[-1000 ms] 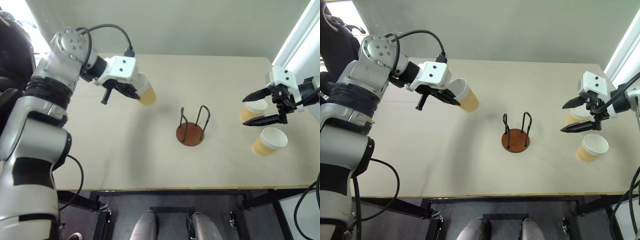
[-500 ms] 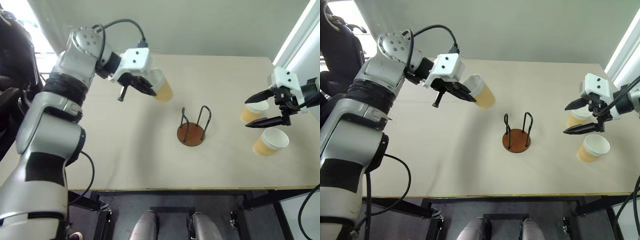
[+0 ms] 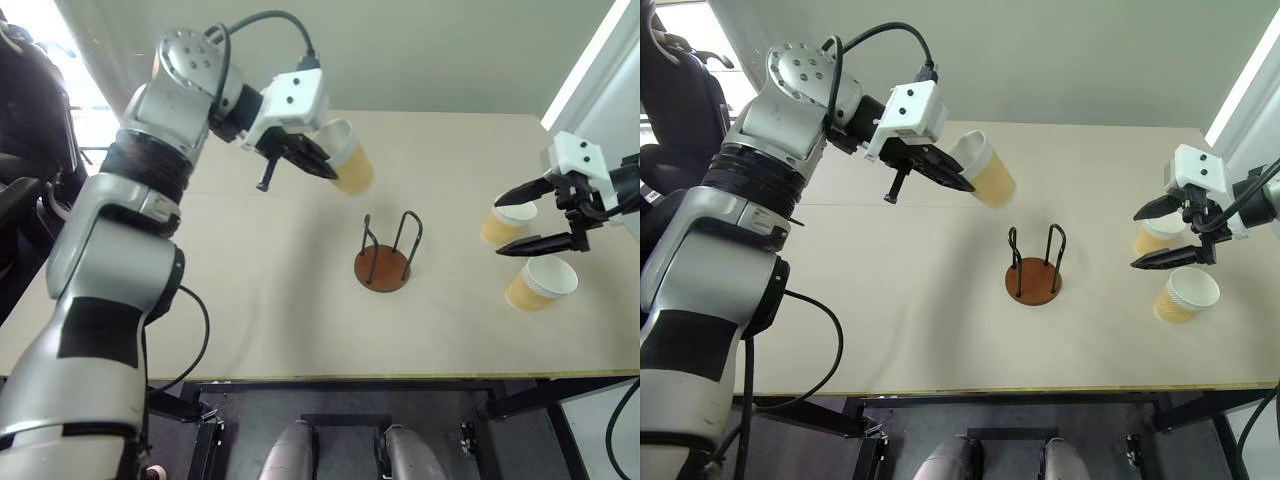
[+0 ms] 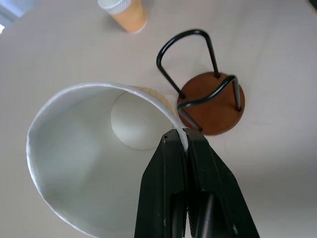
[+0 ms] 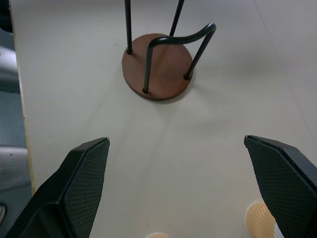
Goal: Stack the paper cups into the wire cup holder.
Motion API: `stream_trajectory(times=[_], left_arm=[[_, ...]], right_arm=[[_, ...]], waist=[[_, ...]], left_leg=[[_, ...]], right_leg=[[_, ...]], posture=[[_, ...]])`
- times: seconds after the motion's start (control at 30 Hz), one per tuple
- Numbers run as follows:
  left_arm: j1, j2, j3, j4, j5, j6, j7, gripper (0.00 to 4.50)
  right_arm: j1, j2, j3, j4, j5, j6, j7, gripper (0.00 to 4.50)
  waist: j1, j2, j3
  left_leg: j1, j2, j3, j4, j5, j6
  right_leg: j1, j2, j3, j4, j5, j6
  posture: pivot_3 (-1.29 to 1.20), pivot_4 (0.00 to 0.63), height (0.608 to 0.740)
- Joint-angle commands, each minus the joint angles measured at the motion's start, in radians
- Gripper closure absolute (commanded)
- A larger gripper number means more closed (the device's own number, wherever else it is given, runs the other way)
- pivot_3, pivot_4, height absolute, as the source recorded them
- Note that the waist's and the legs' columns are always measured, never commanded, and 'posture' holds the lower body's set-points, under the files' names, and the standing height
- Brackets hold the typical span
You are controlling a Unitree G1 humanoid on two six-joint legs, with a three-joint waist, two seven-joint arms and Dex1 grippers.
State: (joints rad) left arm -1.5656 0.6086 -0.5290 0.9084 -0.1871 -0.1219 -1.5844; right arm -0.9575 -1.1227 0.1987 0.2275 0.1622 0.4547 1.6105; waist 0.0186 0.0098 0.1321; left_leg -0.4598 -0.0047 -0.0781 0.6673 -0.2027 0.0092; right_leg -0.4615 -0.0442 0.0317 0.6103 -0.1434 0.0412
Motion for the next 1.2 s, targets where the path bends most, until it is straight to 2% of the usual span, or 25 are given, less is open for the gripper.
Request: stream_trajectory(times=[0.03,0.83,1.2], left_arm=[[-0.007,-0.002,0.009,-0.051,-0.028,0.019,-0.03,4.45],[0.001,-0.012,-0.004,-0.049,-0.029,0.015,-0.03,4.45],[-0.032,-0.05,0.017,0.02,0.002,-0.019,-0.03,4.45]], right_arm=[[-0.025,-0.027,-0.003,-0.02,0.019,0.001,0.004,0.0],[0.017,-0.009,-0.041,-0.073,0.024,0.027,-0.02,0.0],[0.033,-0.003,-0.053,-0.093,0.029,0.036,-0.038,0.0]], waist=[[0.001,0.0,0.0],[0.0,0.001,0.0],[0.001,0.001,0.0]], left_leg=[[0.0,0.001,-0.001,0.001,0.0,0.0],[0.0,-0.001,0.001,0.002,0.001,0.002],[0.0,0.0,0.0,0.003,0.001,0.002]], right_leg=[[0.0,-0.001,0.001,0.0,0.0,0.0],[0.001,-0.001,0.0,0.0,0.001,0.003],[0.002,-0.003,0.001,0.0,0.002,0.004]], posture=[[0.0,0.15,0.74],[0.0,0.15,0.74],[0.0,0.15,0.74]])
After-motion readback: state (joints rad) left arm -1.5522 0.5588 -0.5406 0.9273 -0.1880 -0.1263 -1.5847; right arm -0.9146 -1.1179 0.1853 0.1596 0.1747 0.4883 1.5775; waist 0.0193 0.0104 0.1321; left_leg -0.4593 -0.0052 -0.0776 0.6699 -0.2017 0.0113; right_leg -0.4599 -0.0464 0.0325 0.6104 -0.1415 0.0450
